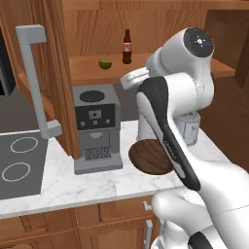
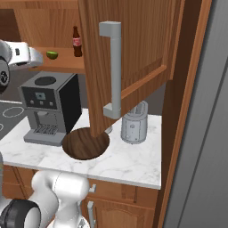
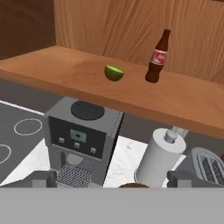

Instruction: Open the cabinet. Pick the kiwi and banana from the cabinet and place them into the bowl. Then close the cabinet.

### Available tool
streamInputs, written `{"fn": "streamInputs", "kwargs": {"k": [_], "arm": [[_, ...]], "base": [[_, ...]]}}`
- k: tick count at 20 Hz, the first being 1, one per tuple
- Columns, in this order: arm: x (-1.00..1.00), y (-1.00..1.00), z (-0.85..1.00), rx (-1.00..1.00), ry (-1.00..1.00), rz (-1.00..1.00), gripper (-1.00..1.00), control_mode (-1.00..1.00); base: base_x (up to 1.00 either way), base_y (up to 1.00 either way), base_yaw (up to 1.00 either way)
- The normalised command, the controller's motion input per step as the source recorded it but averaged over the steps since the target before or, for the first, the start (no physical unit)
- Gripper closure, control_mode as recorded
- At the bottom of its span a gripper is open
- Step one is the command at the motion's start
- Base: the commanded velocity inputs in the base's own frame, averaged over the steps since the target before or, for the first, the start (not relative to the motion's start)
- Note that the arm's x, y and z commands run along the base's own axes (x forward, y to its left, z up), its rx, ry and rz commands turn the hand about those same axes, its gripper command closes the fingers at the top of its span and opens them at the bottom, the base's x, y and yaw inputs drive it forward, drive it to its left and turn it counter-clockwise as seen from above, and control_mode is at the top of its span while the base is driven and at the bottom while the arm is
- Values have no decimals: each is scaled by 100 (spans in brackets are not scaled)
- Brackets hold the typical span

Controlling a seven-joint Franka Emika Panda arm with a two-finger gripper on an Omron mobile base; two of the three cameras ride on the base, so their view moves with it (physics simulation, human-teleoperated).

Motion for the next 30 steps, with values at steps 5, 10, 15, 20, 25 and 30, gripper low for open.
{"fn": "streamInputs", "kwargs": {"k": [5, 10, 15, 20, 25, 30], "arm": [[80, 1, 0, 0, 0, -12, -100, -100], [75, 0, 0, 4, 4, -6, -100, -100], [65, 0, 0, 11, 8, -3, -100, -100], [22, 7, 0, 10, 3, 0, -100, -100], [0, 7, 0, 4, 0, 0, -100, -100], [0, 17, -9, 9, 0, 0, -100, -100]], "base": [[0, 0, 0], [0, 0, 0], [0, 0, 0], [0, 0, 0], [0, 0, 0], [0, 0, 0]]}}
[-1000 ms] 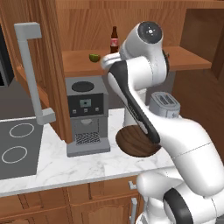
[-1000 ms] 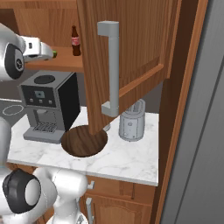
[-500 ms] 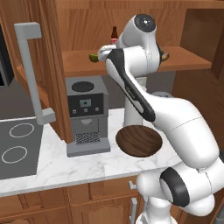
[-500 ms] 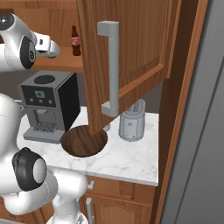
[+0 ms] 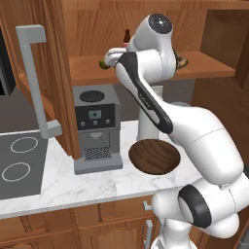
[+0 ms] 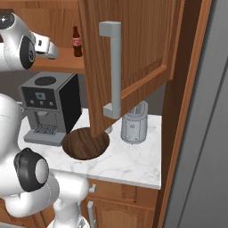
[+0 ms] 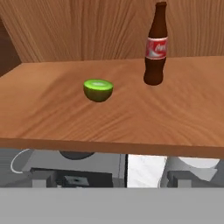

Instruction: Open the cabinet. Pick the kiwi and banana from the cabinet and place them into the bowl. Then close the cabinet.

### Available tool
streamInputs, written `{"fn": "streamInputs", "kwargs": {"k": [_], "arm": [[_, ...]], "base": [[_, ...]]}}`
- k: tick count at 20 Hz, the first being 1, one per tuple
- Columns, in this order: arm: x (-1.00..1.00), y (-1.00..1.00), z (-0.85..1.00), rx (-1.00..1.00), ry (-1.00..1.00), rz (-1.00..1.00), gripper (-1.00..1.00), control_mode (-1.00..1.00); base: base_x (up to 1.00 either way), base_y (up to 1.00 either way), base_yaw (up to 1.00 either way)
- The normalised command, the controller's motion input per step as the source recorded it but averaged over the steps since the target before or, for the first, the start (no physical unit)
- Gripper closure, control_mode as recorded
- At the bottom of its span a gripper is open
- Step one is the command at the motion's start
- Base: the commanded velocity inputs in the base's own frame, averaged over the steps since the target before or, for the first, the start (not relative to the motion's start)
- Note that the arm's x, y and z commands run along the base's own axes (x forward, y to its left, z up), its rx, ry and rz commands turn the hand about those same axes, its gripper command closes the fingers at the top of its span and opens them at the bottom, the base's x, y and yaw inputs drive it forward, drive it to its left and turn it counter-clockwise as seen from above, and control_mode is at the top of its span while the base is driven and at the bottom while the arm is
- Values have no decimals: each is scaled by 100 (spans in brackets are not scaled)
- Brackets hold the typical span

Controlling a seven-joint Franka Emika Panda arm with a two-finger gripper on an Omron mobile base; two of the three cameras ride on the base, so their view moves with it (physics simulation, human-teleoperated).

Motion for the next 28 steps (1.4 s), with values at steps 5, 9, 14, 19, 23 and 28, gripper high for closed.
{"fn": "streamInputs", "kwargs": {"k": [5, 9, 14, 19, 23, 28], "arm": [[4, 4, -16, 12, 0, 0, -100, -100], [17, 1, -1, 7, 0, 0, -100, -100], [24, 0, 0, 0, 0, 0, -100, -100], [24, 6, 0, 0, 0, 0, -100, -100], [27, 11, 0, 2, 0, 0, -100, -100], [31, 14, 0, 3, 1, 0, -100, -100]], "base": [[0, 0, 0], [0, 0, 0], [0, 0, 0], [0, 0, 0], [0, 0, 0], [0, 0, 0]]}}
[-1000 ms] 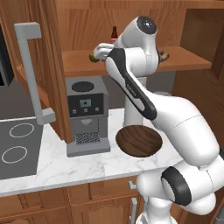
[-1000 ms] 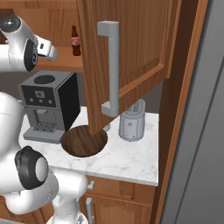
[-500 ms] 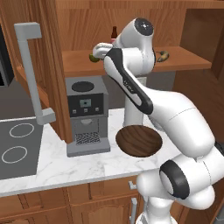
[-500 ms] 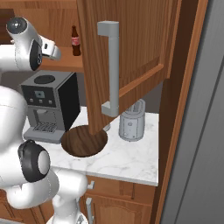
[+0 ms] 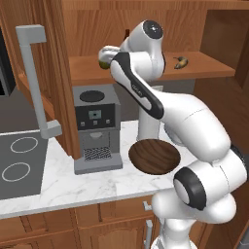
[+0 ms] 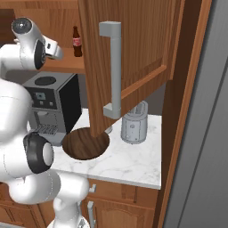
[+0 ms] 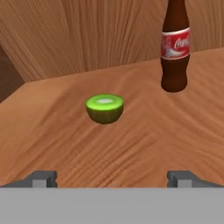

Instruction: Open the cabinet. Pick the kiwi and banana from the cabinet and place them into the bowl. Then close the cabinet.

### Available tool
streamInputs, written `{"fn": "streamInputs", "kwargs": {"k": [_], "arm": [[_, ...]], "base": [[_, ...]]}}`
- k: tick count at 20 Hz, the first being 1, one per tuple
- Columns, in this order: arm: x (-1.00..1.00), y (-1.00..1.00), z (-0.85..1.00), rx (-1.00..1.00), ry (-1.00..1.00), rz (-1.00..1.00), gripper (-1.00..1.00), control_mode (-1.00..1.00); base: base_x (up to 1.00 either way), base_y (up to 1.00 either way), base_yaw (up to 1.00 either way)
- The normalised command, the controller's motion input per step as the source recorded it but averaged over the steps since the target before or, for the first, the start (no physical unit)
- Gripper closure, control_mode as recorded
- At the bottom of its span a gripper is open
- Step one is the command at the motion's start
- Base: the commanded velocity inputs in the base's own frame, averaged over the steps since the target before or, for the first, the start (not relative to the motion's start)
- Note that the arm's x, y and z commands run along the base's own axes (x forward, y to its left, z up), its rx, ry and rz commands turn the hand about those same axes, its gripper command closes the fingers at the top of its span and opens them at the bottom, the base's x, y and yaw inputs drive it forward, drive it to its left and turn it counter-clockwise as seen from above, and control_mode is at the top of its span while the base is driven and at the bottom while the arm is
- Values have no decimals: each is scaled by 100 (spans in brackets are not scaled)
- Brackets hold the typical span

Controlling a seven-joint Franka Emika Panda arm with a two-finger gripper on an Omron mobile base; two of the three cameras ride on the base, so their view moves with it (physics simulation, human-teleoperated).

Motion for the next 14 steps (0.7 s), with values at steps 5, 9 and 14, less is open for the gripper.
{"fn": "streamInputs", "kwargs": {"k": [5, 9, 14], "arm": [[28, 10, 0, 0, 0, 0, -100, -100], [23, 4, -7, 0, 0, 0, -100, -100], [18, 3, -18, 0, 0, 0, -100, -100]], "base": [[0, 0, 0], [0, 0, 0], [0, 0, 0]]}}
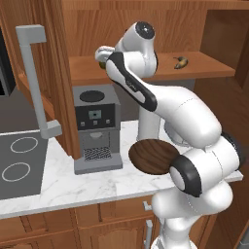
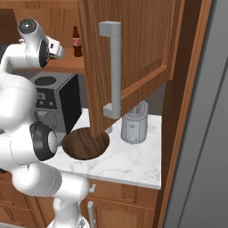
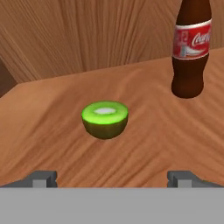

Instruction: Open the cabinet. Pick the kiwi and banana from the cabinet and place them into the bowl. Then close the cabinet.

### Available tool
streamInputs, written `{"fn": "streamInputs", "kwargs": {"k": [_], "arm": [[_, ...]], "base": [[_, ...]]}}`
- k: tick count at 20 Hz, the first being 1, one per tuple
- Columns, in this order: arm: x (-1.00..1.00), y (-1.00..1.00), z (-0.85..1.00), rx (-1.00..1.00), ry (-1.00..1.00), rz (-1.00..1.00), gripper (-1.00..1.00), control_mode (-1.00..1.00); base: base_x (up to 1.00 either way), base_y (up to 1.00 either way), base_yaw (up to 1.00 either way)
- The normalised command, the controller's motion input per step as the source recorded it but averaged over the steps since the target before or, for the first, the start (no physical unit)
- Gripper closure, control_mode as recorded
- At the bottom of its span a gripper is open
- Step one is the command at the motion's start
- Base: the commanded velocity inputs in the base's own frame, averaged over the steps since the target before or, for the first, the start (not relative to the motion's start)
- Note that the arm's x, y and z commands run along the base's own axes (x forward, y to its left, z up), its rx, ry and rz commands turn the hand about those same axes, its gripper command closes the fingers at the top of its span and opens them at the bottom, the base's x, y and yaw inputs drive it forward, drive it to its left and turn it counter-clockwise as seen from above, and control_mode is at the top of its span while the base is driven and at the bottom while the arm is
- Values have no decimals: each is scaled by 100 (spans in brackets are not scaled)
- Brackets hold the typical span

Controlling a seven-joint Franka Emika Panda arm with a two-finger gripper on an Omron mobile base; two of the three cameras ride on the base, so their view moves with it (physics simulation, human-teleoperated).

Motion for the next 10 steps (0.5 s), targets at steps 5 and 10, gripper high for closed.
{"fn": "streamInputs", "kwargs": {"k": [5, 10], "arm": [[17, 2, -9, 0, 0, 0, -100, -100], [23, 4, 0, 0, 0, 0, -100, -100]], "base": [[0, 0, 0], [0, 0, 0]]}}
